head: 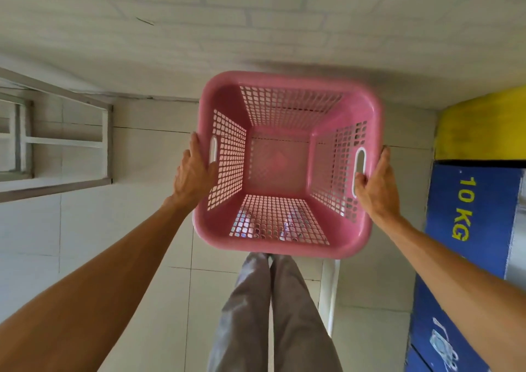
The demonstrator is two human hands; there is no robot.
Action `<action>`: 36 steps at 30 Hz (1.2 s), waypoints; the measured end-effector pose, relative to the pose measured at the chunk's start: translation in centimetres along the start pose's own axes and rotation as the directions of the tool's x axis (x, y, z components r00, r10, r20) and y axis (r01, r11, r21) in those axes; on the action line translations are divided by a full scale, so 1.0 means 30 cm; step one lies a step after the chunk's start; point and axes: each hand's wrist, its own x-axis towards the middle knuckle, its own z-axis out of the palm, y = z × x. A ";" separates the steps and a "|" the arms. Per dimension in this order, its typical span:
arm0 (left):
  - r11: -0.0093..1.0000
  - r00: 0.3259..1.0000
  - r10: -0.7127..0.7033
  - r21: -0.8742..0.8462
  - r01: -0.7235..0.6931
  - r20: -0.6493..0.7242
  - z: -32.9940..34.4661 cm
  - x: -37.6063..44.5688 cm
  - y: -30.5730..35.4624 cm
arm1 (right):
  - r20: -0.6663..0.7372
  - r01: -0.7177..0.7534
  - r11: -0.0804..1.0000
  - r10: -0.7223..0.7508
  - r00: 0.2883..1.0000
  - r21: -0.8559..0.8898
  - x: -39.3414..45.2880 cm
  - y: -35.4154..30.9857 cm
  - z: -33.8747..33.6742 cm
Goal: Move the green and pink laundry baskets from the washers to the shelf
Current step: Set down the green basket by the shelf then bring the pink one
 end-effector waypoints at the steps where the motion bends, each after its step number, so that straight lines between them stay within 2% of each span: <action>1: 1.000 1.000 0.018 -0.019 -0.018 -0.012 0.006 0.006 -0.003 | -0.029 -0.005 1.000 0.005 1.000 -0.009 -0.001 -0.002 0.012; 6: 0.997 0.994 0.074 -0.031 -0.076 -0.076 -0.020 -0.034 -0.008 | -0.100 -0.021 0.998 0.015 0.995 -0.067 -0.024 -0.018 0.005; 11: 0.978 0.973 0.127 -0.141 -0.155 -0.193 -0.231 -0.197 0.004 | -0.174 0.098 0.989 -0.116 0.978 -0.109 -0.134 -0.139 -0.184; 18: 0.947 0.953 0.017 -0.302 -0.112 -0.301 -0.706 -0.617 0.050 | -0.140 0.263 0.961 -0.274 0.952 -0.089 -0.459 -0.473 -0.547; 21: 0.928 0.913 -0.050 -0.356 -0.107 -0.404 -0.860 -0.820 0.015 | -0.106 0.355 0.931 -0.362 0.926 -0.081 -0.594 -0.620 -0.648; 28: 0.882 0.762 -0.291 -0.470 -0.020 -0.578 -1.056 -1.257 -0.223 | 0.023 0.648 0.760 -0.648 0.761 -0.046 -0.866 -0.988 -0.727; 36: 0.775 0.597 -0.523 -0.631 0.035 -0.609 -1.209 -1.689 -0.656 | 0.221 0.808 0.588 -0.785 0.579 -0.026 -1.328 -1.418 -0.566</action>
